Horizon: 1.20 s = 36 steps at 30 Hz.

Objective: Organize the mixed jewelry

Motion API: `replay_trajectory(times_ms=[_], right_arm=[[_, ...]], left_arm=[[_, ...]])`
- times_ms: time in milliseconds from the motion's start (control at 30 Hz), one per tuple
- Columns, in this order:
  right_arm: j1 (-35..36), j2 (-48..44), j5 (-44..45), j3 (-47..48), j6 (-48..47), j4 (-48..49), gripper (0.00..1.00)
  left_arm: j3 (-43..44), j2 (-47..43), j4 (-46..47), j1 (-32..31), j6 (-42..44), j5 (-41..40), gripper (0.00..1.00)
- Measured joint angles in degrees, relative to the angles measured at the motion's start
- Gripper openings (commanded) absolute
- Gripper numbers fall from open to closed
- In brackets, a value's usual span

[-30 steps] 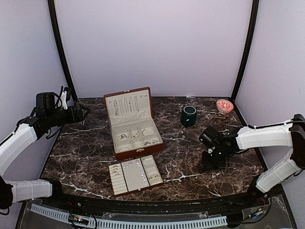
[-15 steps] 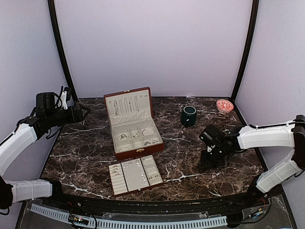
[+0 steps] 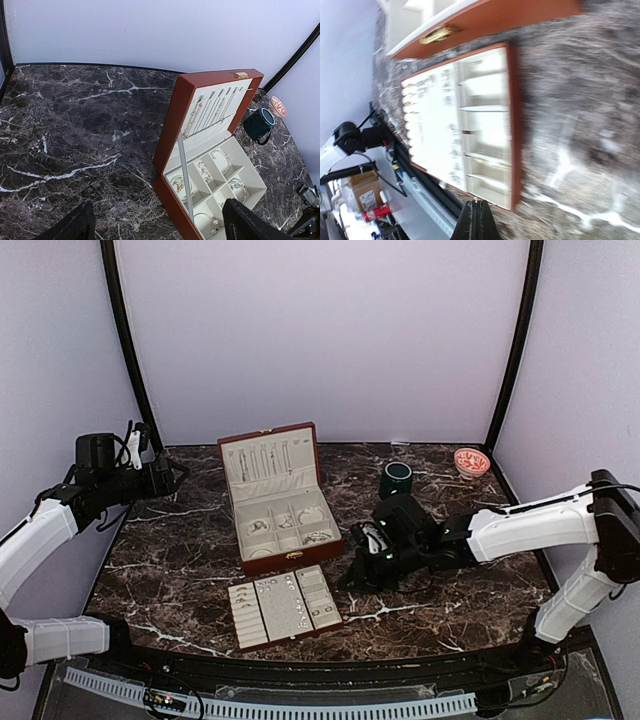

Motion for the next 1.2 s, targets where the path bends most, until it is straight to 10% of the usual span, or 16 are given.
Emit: replay_trajectory(times_ms=[1200], right_arm=[[7.6, 22.2, -12.0, 9.1, 7.1, 18.3, 0.0]], left_arm=[[0.0, -0.1, 0.3, 0.0, 0.0, 0.2, 0.91]])
